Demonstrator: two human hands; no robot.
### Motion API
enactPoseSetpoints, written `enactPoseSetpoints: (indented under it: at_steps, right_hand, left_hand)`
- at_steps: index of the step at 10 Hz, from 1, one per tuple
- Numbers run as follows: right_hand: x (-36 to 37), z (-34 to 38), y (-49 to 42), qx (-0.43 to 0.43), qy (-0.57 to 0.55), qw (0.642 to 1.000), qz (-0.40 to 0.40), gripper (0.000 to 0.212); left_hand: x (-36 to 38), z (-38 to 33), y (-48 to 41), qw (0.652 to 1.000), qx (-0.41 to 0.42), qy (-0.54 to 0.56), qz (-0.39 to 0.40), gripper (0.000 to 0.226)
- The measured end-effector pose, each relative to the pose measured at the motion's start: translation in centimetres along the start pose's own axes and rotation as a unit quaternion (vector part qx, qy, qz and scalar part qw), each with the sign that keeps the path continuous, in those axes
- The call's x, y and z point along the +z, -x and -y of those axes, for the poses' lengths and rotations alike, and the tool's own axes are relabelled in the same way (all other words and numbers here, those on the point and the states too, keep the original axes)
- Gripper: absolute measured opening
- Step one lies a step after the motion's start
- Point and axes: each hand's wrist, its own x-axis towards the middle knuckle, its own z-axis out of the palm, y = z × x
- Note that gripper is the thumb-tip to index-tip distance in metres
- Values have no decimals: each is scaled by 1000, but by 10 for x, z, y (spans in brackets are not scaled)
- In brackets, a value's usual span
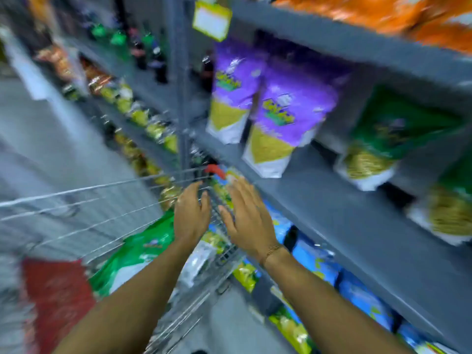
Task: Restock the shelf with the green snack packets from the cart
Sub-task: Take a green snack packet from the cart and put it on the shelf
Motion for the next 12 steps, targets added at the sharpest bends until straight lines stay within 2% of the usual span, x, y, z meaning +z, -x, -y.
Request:
enactPoseSetpoints:
  at_steps: [1,2,3,4,5,6,7,8,9,10,11,12]
  right_hand:
    - [77,23,-10,117,-114,974,158,48]
    - [191,47,-15,299,-210,878,308,43]
    - [245,59,-18,380,-225,811,383,38]
    - [304,62,-13,466,-209,761,399,38]
    - [355,46,6,537,-228,744,326,34]
    - [349,44,3,573,-228,728,299,23]
    - [326,42,-7,577,-198,736,294,27]
    - [262,42,-27,553,-199,769,249,36]
    - [214,38,-39,509,-240,801,202,37]
    - [135,24,-48,453,-274,847,43,34]
    - [83,11,-47,396,-322,855,-95,34]
    - [2,-21,-28,346,-349,836,-245,43]
  left_hand:
    - [-27,81,-15,974,-218,-2,-60,34]
    - [-63,193,-18,919,-380,-19,-107,44]
    - [-73,237,-30,920,-378,73,-69,38]
    - [-77,264,-39,916,-386,43,-103,30]
    - [-74,294,-39,838,-544,21,-47,40]
    - [-74,293,-34,832,-553,-3,43,36]
    - [-70,283,-30,823,-566,31,38,38]
    - [-61,229,-23,867,-493,56,39,35]
    - [-47,184,-24,910,-411,58,-4,32]
    - [-23,93,-28,970,-221,89,-53,30]
    - [-1,36,-26,982,-119,128,-69,26]
    - [43,-40,-10,982,-13,186,-11,21]
